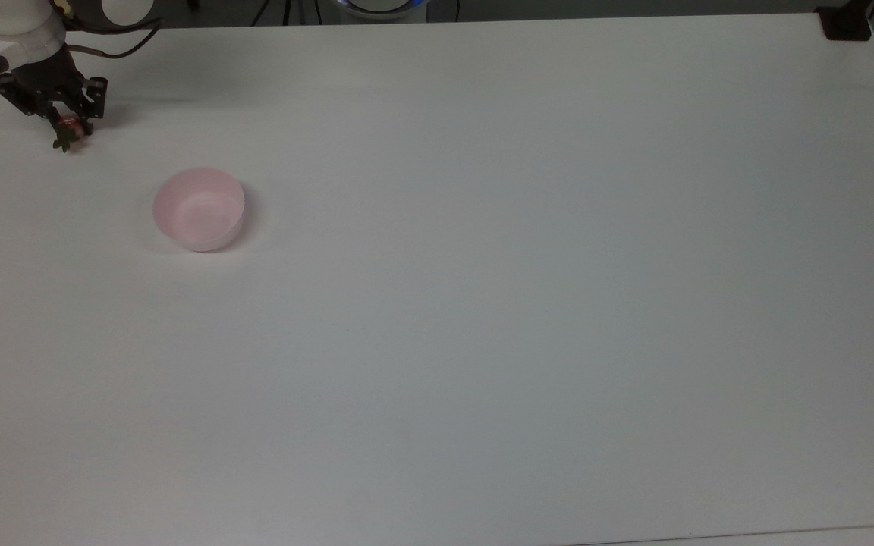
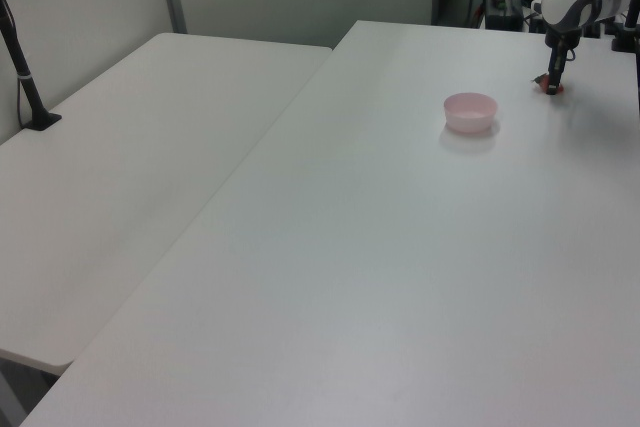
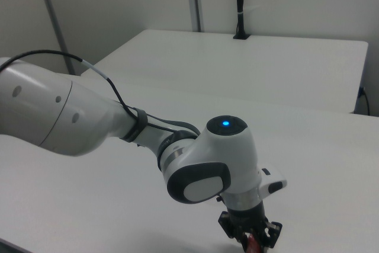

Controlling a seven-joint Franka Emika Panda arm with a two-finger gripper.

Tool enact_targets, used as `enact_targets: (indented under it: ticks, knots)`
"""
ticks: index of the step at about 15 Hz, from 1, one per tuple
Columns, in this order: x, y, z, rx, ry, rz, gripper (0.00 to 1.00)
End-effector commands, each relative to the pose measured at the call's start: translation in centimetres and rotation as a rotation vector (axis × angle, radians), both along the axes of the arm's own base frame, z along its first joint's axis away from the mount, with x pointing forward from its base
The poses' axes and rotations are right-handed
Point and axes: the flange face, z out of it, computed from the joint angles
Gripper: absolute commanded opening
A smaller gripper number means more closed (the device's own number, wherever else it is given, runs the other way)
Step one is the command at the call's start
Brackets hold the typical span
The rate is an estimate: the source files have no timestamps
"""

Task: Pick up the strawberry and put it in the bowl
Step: 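Close the gripper around the red strawberry, then lift the strawberry and carry it over the pink bowl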

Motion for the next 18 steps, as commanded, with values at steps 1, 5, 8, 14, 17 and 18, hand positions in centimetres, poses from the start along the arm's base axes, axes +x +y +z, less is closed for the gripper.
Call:
enact_targets:
  ticks: [1,5,8,14,17,18]
  knots:
    - [2.4,2.8,2.7,0.081,-0.040,0.015,0.00]
    - [7.1,7.6,8.4,0.232,-0.158,-0.037,0.02]
    - [10.8,11.7,10.0,0.266,-0.205,-0.094,0.02]
    - [13.1,15.7,6.7,0.276,-0.160,-0.068,0.04]
    - [13.7,15.9,5.3,0.260,-0.169,-0.083,0.29]
    - [13.7,15.9,5.3,0.260,-0.169,-0.081,0.48]
